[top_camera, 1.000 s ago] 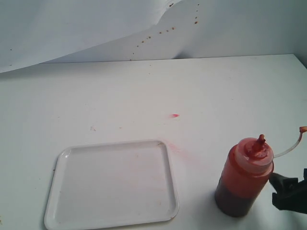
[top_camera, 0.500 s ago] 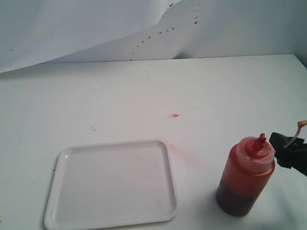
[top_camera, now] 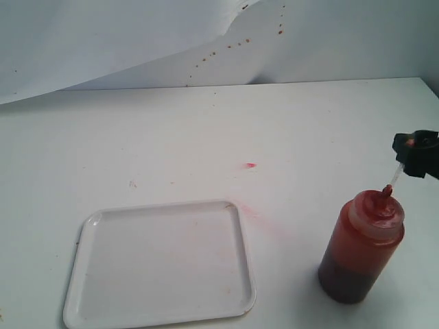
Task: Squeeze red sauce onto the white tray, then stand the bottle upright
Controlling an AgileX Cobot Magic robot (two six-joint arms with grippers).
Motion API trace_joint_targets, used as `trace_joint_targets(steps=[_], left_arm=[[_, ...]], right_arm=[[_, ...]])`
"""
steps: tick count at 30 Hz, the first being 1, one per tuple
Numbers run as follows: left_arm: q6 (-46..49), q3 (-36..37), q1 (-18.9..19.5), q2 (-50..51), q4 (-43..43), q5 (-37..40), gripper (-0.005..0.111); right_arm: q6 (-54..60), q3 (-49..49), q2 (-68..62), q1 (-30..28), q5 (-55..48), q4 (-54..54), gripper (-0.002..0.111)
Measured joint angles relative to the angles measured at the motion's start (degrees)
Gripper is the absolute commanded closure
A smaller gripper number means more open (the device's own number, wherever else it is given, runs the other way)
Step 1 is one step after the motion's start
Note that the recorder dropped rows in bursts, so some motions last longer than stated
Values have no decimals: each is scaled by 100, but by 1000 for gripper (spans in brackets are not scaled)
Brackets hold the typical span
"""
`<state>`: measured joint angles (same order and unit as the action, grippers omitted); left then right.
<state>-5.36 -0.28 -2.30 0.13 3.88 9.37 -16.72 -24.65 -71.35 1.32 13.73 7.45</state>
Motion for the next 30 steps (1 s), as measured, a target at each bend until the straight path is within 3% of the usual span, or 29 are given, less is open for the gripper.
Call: trace_joint_targets(steps=[6,12,14,18,21,30], left_arm=[[0,0,0,0,0,0,107],[0,0,0,0,0,0,107],[0,0,0,0,0,0,107],[0,0,0,0,0,0,107],[0,0,0,0,0,0,107],[0,0,0,0,0,0,107]], right_arm=[[112,-497,460,0,-1182,0,31],[210,-1646,1143,27,-3578,-19,30],[826,-2376,1218,208,-5110,-487,28],[1762,-3170,1227,268,-6724,-1866,18],[2273,-3255,1240,268,-7502,-2227,10],[2773,-3043,1240,437,-8270,-2347,10]])
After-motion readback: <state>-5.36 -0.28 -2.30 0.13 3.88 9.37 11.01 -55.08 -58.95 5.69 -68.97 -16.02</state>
